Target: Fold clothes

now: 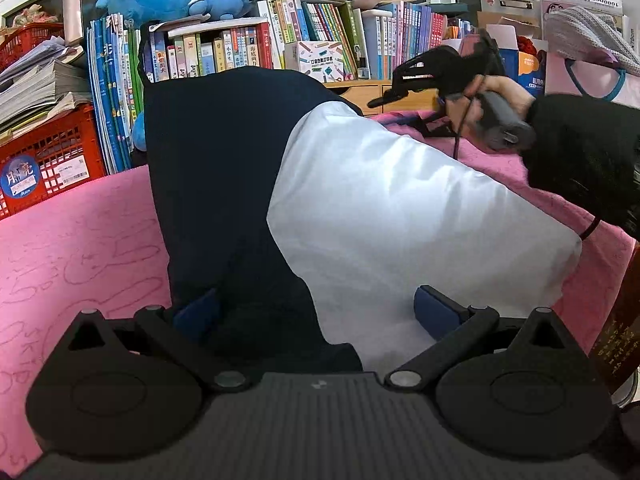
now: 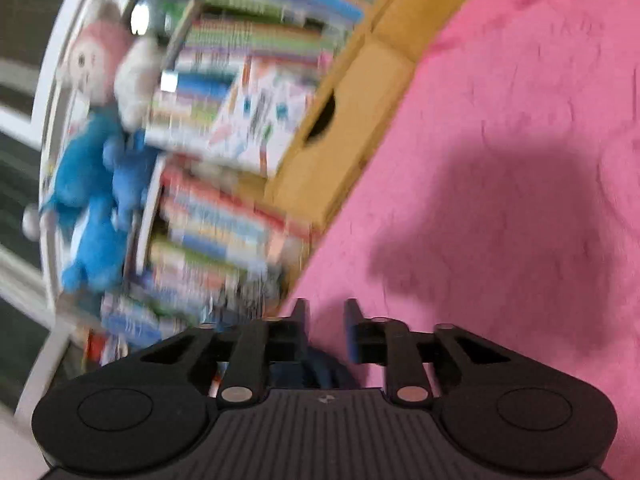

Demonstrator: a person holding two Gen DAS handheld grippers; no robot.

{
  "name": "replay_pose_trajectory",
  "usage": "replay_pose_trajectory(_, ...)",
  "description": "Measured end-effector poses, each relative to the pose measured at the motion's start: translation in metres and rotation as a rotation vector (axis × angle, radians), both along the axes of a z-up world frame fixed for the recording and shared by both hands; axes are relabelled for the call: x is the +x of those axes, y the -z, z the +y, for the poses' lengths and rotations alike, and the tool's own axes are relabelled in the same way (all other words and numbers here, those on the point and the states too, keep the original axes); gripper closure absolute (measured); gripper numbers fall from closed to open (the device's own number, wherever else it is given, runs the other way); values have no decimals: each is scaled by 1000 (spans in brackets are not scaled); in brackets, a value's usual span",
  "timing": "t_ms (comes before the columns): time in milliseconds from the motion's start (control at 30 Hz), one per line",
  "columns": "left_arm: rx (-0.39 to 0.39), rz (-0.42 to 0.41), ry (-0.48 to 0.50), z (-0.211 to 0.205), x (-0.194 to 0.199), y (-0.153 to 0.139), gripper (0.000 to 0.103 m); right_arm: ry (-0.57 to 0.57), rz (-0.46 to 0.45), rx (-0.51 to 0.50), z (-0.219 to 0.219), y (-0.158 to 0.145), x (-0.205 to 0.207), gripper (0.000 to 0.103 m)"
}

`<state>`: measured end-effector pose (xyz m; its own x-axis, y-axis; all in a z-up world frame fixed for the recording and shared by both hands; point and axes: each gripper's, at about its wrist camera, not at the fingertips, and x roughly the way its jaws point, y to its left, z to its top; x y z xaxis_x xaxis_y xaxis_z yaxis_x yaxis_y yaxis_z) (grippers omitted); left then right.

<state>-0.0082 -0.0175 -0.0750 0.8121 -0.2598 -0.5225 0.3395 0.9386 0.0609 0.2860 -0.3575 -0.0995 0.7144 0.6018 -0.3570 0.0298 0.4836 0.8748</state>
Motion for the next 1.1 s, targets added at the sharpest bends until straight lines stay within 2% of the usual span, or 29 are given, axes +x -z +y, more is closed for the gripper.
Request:
replay_pose_trajectory(33, -3, -1, 1, 1, 0, 0, 0, -47, 12, -15, 2, 2, -4, 24)
replay_pose_trajectory(67, -7, -2, 2, 2, 0, 0, 0, -107, -20, -20, 5, 3, -11, 16)
replay_pose_trajectory(100, -14, -2, 2, 3, -1, 0, 0, -156, -45, -17, 8, 4, -17, 12)
replay_pose_trajectory(200, -2, 5, 9, 6, 1, -5, 0, -297, -74, 24, 23, 7, -32, 11)
replay_pose_trajectory(233, 1, 8, 6, 9, 1, -10, 0, -328, -84, 17, 30, 8, -39, 12)
replay_pose_trajectory(267, -12, 7, 3, 15, 1, -15, 0, -356, -94, 7, 37, 9, -45, 23)
replay_pose_trajectory(300, -30, 4, -2, 21, 1, -21, 0, -366, -82, -43, 47, 9, -52, 43)
replay_pose_trajectory(367, -58, -10, -62, 36, 1, -35, 0, -333, -101, -140, 59, 9, -69, 55)
replay_pose_trajectory(400, -71, -17, -92, 43, 1, -42, 0, -316, -109, -130, 59, 10, -76, 62)
replay_pose_trajectory(467, -110, -25, -161, 59, 2, -56, 0, -287, -73, -76, 54, 9, -90, 71)
replay_pose_trajectory(567, -171, -49, -153, 61, -3, -73, 0, -292, -62, -82, 53, -3, -122, 73)
replay_pose_trajectory(667, -163, -73, -57, 31, -9, -73, 0, -337, -58, -96, 57, -13, -153, 73)
replay_pose_trajectory(733, -107, -49, -18, 11, -6, -57, 0, -354, -50, -87, 54, -11, -168, 73)
replay_pose_trajectory(800, -36, -13, -4, -6, -1, -39, 0, -310, -44, -57, 44, -7, -172, 68)
replay_pose_trajectory(867, 10, -5, -6, -11, 0, -20, 0, -233, -38, -20, 29, -2, -170, 66)
replay_pose_trajectory(1000, -2, -18, 4, -7, 0, -7, 0, -93, -65, -22, 15, -3, -143, 66)
replay_pose_trajectory(1100, -2, -33, 4, -7, -3, -3, 0, -78, -37, -17, 18, -1, -109, 73)
